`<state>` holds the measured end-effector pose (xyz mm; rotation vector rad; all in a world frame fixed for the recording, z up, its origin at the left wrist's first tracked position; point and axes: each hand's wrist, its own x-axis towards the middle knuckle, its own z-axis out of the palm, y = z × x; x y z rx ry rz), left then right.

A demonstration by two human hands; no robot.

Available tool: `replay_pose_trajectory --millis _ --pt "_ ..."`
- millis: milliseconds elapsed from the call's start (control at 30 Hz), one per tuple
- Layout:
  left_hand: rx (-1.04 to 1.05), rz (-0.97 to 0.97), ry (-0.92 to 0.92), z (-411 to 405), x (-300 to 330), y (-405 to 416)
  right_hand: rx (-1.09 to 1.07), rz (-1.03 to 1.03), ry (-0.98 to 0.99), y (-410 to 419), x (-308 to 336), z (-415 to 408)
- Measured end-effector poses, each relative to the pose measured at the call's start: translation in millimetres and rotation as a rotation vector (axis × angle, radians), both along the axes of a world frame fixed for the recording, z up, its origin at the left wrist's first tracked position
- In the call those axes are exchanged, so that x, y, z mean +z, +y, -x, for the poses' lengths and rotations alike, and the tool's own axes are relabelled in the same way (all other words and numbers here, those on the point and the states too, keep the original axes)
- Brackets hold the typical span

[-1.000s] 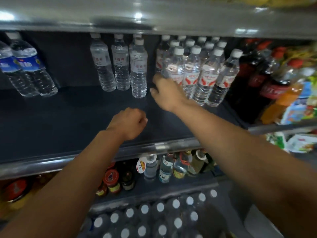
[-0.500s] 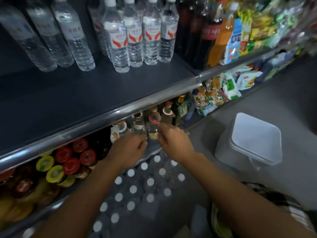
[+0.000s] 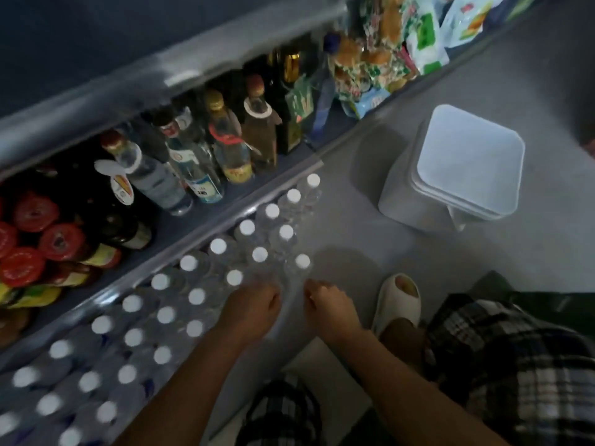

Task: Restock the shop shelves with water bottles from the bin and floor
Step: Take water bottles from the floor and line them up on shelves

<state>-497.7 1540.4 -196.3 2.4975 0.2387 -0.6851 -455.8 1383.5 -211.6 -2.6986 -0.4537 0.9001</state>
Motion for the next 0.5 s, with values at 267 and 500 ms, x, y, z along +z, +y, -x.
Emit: replay_pose_trajectory --millis 267,500 --pt "-0.01 -0.029 0.071 -19.4 -30.4 -3.7 -0.105 0.002 -0.029 -0.9 -32.6 -37.1" --pt "0.007 -0.066 0.049 -42.3 -42.8 5.8 -0.002 0.04 -0.001 23.2 -63.3 -66.1"
